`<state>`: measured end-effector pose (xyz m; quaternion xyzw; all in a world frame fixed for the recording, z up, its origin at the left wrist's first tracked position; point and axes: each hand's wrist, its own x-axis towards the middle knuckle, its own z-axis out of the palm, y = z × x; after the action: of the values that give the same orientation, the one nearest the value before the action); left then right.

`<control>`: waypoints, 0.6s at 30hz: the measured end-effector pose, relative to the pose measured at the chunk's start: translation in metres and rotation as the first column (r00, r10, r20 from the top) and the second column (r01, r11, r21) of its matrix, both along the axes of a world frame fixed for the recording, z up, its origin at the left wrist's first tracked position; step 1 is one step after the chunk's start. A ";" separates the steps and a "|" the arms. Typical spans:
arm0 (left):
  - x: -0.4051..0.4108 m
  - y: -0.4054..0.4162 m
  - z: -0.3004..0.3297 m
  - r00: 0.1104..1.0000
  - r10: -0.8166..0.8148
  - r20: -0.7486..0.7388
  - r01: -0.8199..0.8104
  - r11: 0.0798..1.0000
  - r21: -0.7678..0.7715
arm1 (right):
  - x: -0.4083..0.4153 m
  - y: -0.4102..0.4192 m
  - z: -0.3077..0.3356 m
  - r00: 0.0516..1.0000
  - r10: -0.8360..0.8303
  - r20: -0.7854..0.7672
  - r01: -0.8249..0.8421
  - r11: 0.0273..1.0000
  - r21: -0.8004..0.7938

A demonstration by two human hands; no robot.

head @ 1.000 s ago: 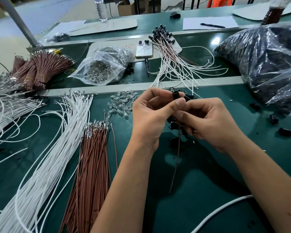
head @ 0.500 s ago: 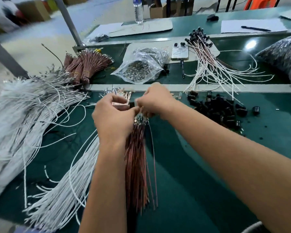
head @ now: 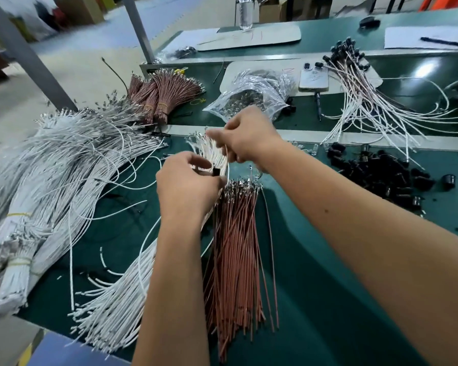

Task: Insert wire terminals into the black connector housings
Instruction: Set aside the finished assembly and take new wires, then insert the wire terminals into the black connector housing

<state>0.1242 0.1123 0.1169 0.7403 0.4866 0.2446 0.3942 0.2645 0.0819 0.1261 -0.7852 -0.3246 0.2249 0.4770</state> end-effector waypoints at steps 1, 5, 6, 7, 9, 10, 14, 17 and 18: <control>0.001 -0.003 0.004 0.999 -0.033 0.039 0.034 0.999 -0.023 | 0.003 -0.004 0.005 0.997 -0.033 -0.072 0.038 0.996 0.080; 0.009 -0.014 0.021 0.982 -0.164 0.098 0.169 0.985 -0.041 | 0.016 -0.032 0.033 0.936 -0.014 -0.352 0.118 0.954 0.274; 0.011 -0.017 0.024 0.974 -0.199 0.112 0.206 0.977 -0.050 | 0.019 -0.040 0.039 0.922 -0.006 -0.388 0.141 0.936 0.321; 0.014 -0.022 0.027 0.959 -0.247 0.141 0.259 0.963 -0.077 | 0.024 -0.049 0.045 0.910 -0.006 -0.416 0.179 0.909 0.377; 0.023 -0.035 0.031 0.909 -0.364 0.204 0.396 0.906 -0.150 | 0.036 -0.069 0.055 0.884 -0.017 -0.466 0.268 0.837 0.478; 0.028 -0.043 0.032 0.879 -0.425 0.218 0.464 0.867 -0.181 | 0.043 -0.081 0.060 0.874 -0.029 -0.485 0.312 0.798 0.515; 0.055 -0.080 0.030 0.763 -0.555 0.331 0.642 0.707 -0.295 | 0.073 -0.136 0.064 0.846 -0.060 -0.529 0.422 0.682 0.597; 0.080 -0.107 0.026 0.724 -0.490 0.486 0.681 0.622 -0.386 | 0.083 -0.184 0.047 0.867 -0.170 -0.468 0.418 0.758 0.500; 0.088 -0.115 0.024 0.724 -0.456 0.518 0.677 0.613 -0.406 | 0.083 -0.201 0.037 0.884 -0.226 -0.410 0.403 0.812 0.421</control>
<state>0.2127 -0.0026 0.1406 0.6444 0.1893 0.0794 0.7366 0.3479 -0.1188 0.1632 -0.6285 -0.1468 0.1831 0.7416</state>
